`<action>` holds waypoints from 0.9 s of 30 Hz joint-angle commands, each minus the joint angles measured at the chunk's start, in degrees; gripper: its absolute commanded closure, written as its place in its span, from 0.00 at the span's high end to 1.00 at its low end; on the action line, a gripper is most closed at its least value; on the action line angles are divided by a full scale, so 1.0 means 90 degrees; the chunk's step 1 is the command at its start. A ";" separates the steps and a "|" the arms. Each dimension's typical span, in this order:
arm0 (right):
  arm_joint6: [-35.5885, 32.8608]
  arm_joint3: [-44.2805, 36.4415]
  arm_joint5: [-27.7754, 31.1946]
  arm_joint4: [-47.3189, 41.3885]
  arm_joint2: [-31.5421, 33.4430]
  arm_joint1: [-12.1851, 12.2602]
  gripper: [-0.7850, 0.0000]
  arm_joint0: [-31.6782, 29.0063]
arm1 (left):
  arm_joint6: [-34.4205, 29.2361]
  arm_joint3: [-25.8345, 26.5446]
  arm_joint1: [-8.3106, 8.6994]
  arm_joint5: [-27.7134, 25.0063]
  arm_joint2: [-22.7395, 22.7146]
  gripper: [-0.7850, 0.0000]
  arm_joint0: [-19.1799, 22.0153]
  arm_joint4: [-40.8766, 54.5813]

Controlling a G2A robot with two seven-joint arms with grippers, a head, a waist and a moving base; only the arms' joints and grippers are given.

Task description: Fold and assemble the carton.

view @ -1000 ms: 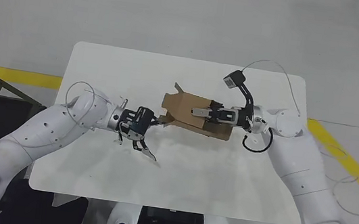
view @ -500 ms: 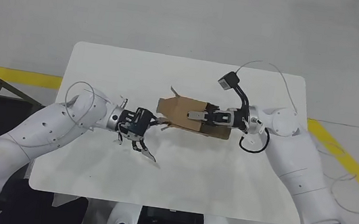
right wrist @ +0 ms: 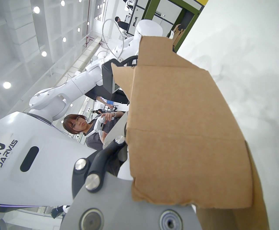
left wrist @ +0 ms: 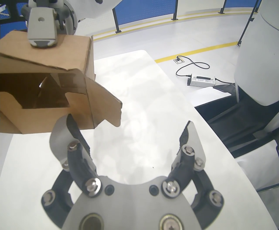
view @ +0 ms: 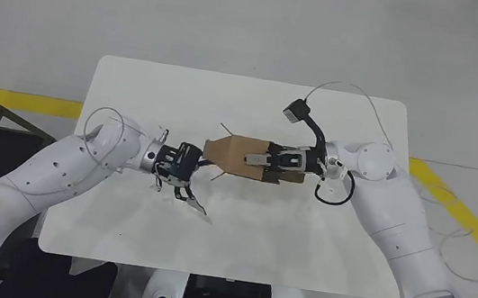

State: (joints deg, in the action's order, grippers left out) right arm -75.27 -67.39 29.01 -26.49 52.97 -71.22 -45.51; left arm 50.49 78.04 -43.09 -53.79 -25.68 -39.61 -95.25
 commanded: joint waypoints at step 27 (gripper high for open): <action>-0.0017 0.0030 -0.0017 -0.0136 -0.0220 0.0035 0.00 0.0073 | 0.0203 -0.0010 0.0063 0.0203 -0.0005 0.89 0.0070 0.0732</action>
State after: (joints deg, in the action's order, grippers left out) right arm -75.40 -67.09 28.88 -27.66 51.04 -70.92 -44.88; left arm 52.38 78.04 -42.50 -51.91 -25.76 -39.04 -88.79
